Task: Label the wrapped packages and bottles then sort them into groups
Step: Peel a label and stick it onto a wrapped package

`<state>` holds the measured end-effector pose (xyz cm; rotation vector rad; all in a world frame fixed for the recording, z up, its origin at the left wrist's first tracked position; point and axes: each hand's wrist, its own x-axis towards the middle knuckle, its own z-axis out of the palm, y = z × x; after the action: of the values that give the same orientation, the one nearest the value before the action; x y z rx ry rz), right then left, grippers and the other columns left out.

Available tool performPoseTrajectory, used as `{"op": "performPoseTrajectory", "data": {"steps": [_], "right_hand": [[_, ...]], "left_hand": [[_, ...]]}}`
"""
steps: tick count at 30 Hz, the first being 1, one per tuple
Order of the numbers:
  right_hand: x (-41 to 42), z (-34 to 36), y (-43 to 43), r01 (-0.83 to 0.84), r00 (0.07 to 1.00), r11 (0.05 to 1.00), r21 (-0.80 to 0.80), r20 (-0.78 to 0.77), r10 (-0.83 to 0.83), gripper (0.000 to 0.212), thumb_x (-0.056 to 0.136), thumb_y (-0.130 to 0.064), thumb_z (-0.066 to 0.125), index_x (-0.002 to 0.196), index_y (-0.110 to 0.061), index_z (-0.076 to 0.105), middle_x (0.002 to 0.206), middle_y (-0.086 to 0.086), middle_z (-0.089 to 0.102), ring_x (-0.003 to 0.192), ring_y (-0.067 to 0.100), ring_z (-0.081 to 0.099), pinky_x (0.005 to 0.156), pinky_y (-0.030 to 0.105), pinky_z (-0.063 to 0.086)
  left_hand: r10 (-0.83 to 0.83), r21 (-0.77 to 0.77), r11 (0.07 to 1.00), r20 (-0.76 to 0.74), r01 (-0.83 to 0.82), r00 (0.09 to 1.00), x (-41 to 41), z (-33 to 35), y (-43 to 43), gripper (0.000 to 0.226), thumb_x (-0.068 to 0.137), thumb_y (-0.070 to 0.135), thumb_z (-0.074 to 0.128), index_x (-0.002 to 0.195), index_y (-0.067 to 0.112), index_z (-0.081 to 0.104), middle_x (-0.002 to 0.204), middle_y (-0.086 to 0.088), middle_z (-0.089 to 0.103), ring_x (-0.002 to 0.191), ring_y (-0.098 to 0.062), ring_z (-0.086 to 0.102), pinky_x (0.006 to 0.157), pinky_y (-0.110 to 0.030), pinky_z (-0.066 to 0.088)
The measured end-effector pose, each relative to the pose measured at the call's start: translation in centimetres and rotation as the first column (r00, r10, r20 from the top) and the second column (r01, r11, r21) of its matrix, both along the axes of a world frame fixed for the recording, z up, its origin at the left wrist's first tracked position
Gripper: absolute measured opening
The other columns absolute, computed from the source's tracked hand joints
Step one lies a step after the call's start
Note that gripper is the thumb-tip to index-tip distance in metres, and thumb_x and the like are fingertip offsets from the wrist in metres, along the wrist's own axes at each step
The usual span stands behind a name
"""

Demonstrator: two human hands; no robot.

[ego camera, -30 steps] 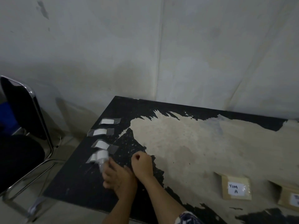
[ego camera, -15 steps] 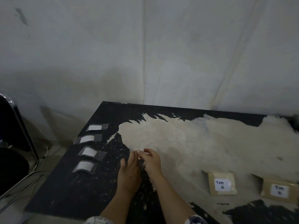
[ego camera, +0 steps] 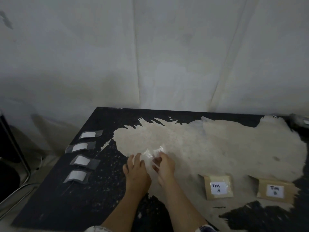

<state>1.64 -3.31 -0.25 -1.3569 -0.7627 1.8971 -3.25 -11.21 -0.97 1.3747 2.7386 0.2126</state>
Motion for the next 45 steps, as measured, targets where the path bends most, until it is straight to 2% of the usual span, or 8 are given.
{"op": "performPoseTrajectory", "data": {"steps": [2, 5, 8, 12, 20, 23, 36, 45], "right_hand": [[0.8, 0.0, 0.5, 0.002, 1.0, 1.0, 0.011, 0.004, -0.002, 0.015, 0.094, -0.016, 0.052, 0.085, -0.011, 0.062, 0.081, 0.01, 0.064, 0.08, 0.021, 0.062, 0.065, 0.032, 0.048], [2.1, 0.1, 1.3, -0.007, 0.997, 0.996, 0.086, 0.078, 0.0, 0.019, 0.094, -0.015, 0.052, 0.081, -0.012, 0.064, 0.084, 0.011, 0.066, 0.078, 0.02, 0.062, 0.071, 0.035, 0.052], [4.0, 0.5, 2.3, -0.021, 0.992, 0.986, 0.162, 0.124, 0.0, 0.027, 0.096, -0.017, 0.051, 0.073, -0.011, 0.065, 0.078, 0.011, 0.067, 0.073, 0.023, 0.062, 0.069, 0.036, 0.053], [7.6, 1.3, 4.8, -0.074, 0.987, 0.97, 0.233, 0.154, 0.038, 0.031, 0.093, -0.01, 0.052, 0.064, -0.008, 0.064, 0.066, 0.012, 0.064, 0.062, 0.022, 0.059, 0.053, 0.028, 0.046], [16.0, 3.2, 13.1, -0.026, 0.997, 0.979, 0.2, 0.072, 0.012, 0.022, 0.094, -0.013, 0.052, 0.081, -0.007, 0.069, 0.08, 0.012, 0.07, 0.074, 0.022, 0.066, 0.066, 0.033, 0.054], [19.5, 3.6, 16.8, 0.018, 0.998, 0.989, 0.146, 0.063, -0.028, 0.018, 0.096, -0.021, 0.049, 0.088, -0.014, 0.064, 0.087, 0.005, 0.069, 0.082, 0.018, 0.064, 0.07, 0.027, 0.051], [32.3, 4.0, 26.0, 0.189, 0.981, 0.98, 0.061, 0.022, -0.191, 0.012, 0.092, -0.015, 0.058, 0.095, -0.007, 0.066, 0.091, 0.011, 0.068, 0.089, 0.021, 0.062, 0.079, 0.032, 0.052], [38.0, 3.9, 26.9, 0.211, 0.977, 0.975, 0.07, 0.018, -0.213, 0.015, 0.092, -0.014, 0.056, 0.097, -0.003, 0.065, 0.091, 0.013, 0.069, 0.092, 0.022, 0.063, 0.084, 0.035, 0.052]], "left_hand": [[0.13, 0.194, 0.962, 0.297, -0.193, 0.946, 0.9, 0.6, 1.3, 0.039, 0.09, 0.019, 0.045, 0.128, 0.018, 0.048, 0.151, -0.002, 0.021, 0.138, -0.024, 0.018, 0.111, -0.041, 0.022], [0.08, 0.263, 0.731, 0.884, -0.63, 0.461, 2.7, 2.0, 3.7, 0.019, 0.094, 0.022, 0.047, 0.107, 0.016, 0.059, 0.126, -0.01, 0.053, 0.107, -0.021, 0.051, 0.097, -0.038, 0.041], [-0.025, 0.18, 0.691, 0.974, -0.7, 0.226, 4.7, 2.3, 6.4, 0.046, 0.086, 0.043, 0.06, 0.12, 0.015, 0.048, 0.112, -0.006, 0.058, 0.099, -0.022, 0.058, 0.092, -0.046, 0.05], [-0.018, 0.253, 0.667, 0.946, -0.701, 0.324, 8.7, 2.4, 10.2, 0.053, 0.081, 0.029, 0.071, 0.123, 0.008, 0.045, 0.103, -0.007, 0.061, 0.088, -0.021, 0.062, 0.077, -0.033, 0.052], [-0.045, 0.371, 0.573, 0.904, -0.73, 0.425, 16.4, 3.0, 18.1, 0.01, 0.092, 0.013, 0.053, 0.1, 0.011, 0.06, 0.096, -0.009, 0.067, 0.084, -0.022, 0.066, 0.078, -0.042, 0.057], [-0.1, 0.416, 0.564, 0.892, -0.714, 0.44, 19.4, 3.8, 21.4, 0.015, 0.092, 0.003, 0.049, 0.099, 0.013, 0.058, 0.096, -0.007, 0.064, 0.085, -0.021, 0.064, 0.069, -0.029, 0.056], [-0.147, 0.381, 0.656, 0.911, -0.651, 0.385, 29.3, 4.3, 28.6, 0.026, 0.092, 0.003, 0.051, 0.114, 0.016, 0.049, 0.095, -0.013, 0.062, 0.07, -0.019, 0.068, 0.062, -0.021, 0.057], [-0.1, 0.437, 0.701, 0.843, -0.564, 0.528, 34.0, 4.8, 29.6, 0.022, 0.096, 0.007, 0.041, 0.116, 0.015, 0.048, 0.101, -0.014, 0.063, 0.069, -0.02, 0.067, 0.057, -0.023, 0.055]]}}
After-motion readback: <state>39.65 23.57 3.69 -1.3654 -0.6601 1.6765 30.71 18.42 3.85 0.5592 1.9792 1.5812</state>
